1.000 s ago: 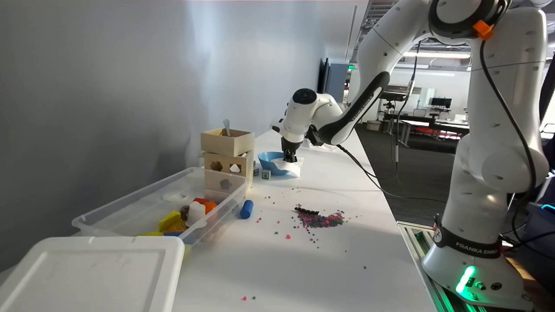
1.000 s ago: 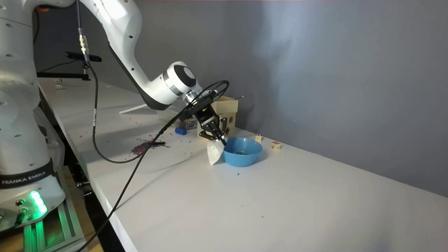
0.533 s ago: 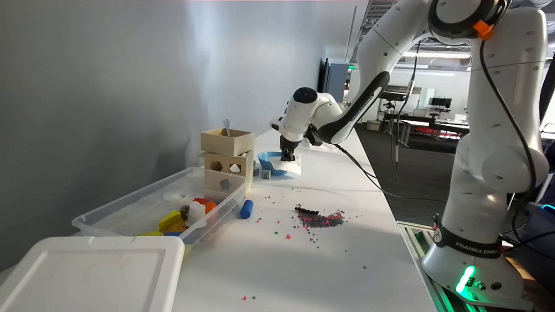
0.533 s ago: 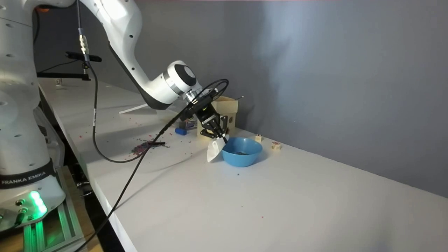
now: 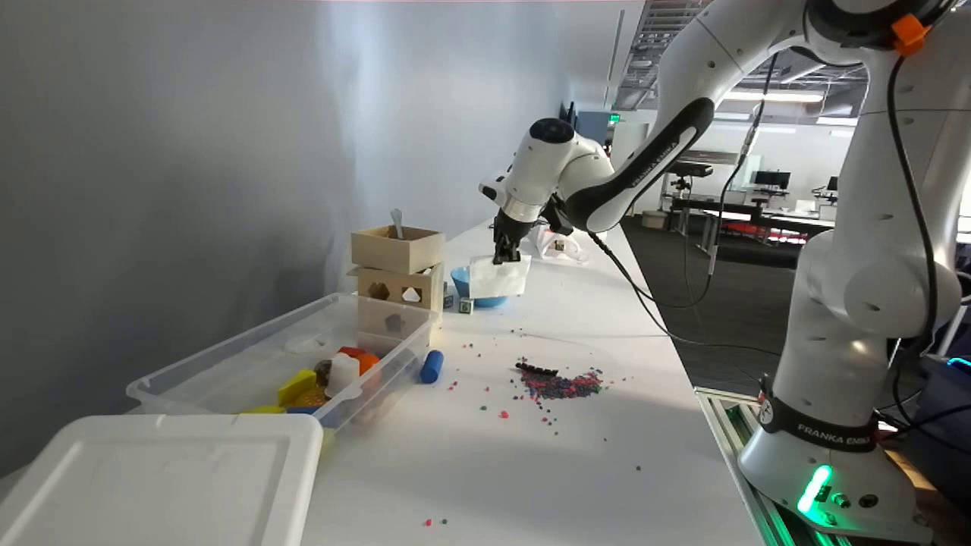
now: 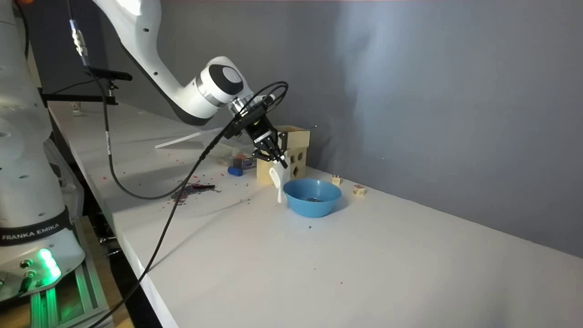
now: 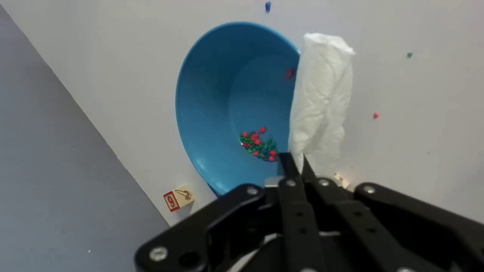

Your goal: Use the white napkin to wipe the cereal on the counter to the left.

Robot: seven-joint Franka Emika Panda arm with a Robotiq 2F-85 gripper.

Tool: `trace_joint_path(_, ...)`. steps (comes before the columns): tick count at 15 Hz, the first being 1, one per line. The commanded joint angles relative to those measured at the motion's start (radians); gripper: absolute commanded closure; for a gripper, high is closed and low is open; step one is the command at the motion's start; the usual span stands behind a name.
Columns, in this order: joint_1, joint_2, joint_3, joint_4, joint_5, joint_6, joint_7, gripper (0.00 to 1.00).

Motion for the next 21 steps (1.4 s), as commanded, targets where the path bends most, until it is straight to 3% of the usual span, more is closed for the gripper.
trace_joint_path(1, 0.011, -0.091, 0.014, -0.082, 0.037, -0.084, -0.054, 1.0)
trace_joint_path(4, 0.011, -0.074, 0.015, -0.09, 0.044, -0.128, -0.044, 1.0)
trace_joint_path(12, 0.01, -0.055, 0.013, -0.068, 0.021, -0.095, -0.027, 0.98)
trace_joint_path(21, 0.005, 0.044, 0.01, -0.033, -0.099, -0.025, 0.053, 1.0)
